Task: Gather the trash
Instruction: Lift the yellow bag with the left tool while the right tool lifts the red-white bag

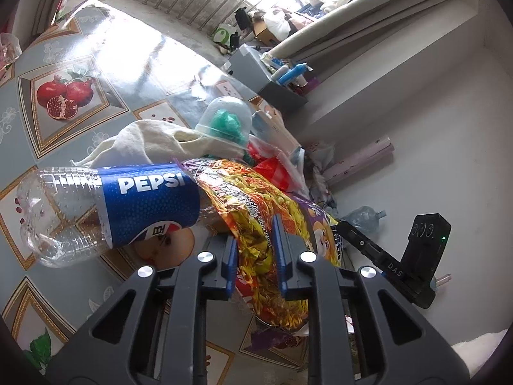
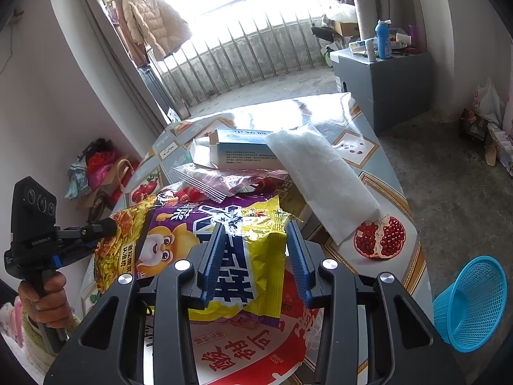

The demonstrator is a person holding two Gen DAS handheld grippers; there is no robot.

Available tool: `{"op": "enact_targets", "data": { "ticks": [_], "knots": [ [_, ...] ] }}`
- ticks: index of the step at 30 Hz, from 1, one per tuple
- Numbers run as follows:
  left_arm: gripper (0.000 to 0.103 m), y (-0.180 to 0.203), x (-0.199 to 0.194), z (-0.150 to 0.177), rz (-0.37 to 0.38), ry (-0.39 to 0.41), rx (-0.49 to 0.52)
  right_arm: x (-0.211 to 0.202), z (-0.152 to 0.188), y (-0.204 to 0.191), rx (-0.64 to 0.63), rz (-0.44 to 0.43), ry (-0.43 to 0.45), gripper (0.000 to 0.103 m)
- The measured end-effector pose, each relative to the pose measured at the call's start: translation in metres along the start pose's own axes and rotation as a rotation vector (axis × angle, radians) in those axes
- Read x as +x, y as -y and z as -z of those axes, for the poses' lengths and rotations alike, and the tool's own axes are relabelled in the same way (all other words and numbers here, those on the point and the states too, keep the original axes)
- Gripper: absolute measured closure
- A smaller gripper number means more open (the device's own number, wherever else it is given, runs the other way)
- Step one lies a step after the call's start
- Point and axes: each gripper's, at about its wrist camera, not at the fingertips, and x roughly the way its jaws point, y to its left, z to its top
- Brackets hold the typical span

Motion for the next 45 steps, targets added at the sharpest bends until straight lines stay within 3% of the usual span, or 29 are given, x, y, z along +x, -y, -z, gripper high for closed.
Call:
{"op": "enact_targets", "data": {
  "ticks": [21, 29, 37, 42, 45],
  "knots": [
    [0.098, 0.018, -0.045, -0.002, 0.146, 0.069, 0.033, -0.044, -0.004, 0.020, 0.054, 0.023, 0.114, 0.064],
    [0.101, 0.031, -0.087, -0.001, 0.217, 0.122, 0.055, -0.051, -0.006, 0.029, 0.072, 0.044, 0.138, 0.064],
    [0.102, 0.042, -0.116, -0.007, 0.199, 0.235, 0.094, -0.054, 0.002, 0.029, 0.071, 0.040, 0.123, 0.064],
    [0.102, 0.043, -0.109, -0.003, 0.124, 0.247, 0.118, -0.059, 0.018, 0.033, 0.042, 0.029, 0.087, 0.064],
    [0.102, 0.042, -0.106, -0.002, 0.076, 0.250, 0.134, -0.061, 0.031, 0.034, 0.012, 0.010, 0.059, 0.057]
  ]
}}
